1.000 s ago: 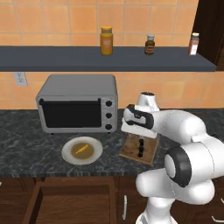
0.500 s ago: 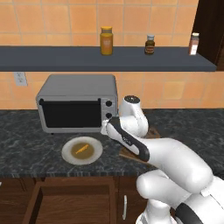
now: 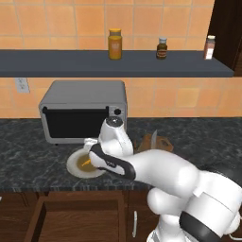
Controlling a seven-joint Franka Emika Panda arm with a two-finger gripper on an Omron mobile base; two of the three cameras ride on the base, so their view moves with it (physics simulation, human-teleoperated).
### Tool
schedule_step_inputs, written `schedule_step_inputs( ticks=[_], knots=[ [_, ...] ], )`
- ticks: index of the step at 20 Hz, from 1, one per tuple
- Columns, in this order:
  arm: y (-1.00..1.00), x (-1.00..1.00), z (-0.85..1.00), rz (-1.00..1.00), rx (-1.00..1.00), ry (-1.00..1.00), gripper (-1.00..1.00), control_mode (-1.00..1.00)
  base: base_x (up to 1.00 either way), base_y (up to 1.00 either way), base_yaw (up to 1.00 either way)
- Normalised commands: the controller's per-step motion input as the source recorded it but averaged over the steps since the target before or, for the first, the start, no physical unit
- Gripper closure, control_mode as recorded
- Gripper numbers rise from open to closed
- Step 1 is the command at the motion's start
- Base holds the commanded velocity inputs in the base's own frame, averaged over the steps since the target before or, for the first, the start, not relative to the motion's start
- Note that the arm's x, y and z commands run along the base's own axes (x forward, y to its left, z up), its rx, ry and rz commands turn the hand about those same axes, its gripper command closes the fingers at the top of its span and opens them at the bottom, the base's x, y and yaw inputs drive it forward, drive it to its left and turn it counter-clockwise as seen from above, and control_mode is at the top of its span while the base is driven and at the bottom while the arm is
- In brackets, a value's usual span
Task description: Pick up the knife from the drawer and place it on the cutting board. Then place the meat from the plate to the cutting board.
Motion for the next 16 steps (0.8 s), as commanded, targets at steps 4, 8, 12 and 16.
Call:
schedule_step_inputs(
  ticks=[4, 8, 12, 16],
  knots=[
    [0.99, 0.58, -0.38, 0.00, -0.10, 0.10, -1.00, -1.00, 0.00, 0.00, 0.00],
    [0.37, 0.20, -0.15, 0.01, -0.01, 0.09, -1.00, -1.00, 0.00, 0.00, 0.00],
    [0.17, 0.44, -0.30, 0.00, -0.03, 0.03, -1.00, -1.00, 0.00, 0.00, 0.00],
    [0.06, 0.13, -0.27, 0.01, -0.08, 0.10, -1.00, -1.00, 0.00, 0.00, 0.00]
  ],
)
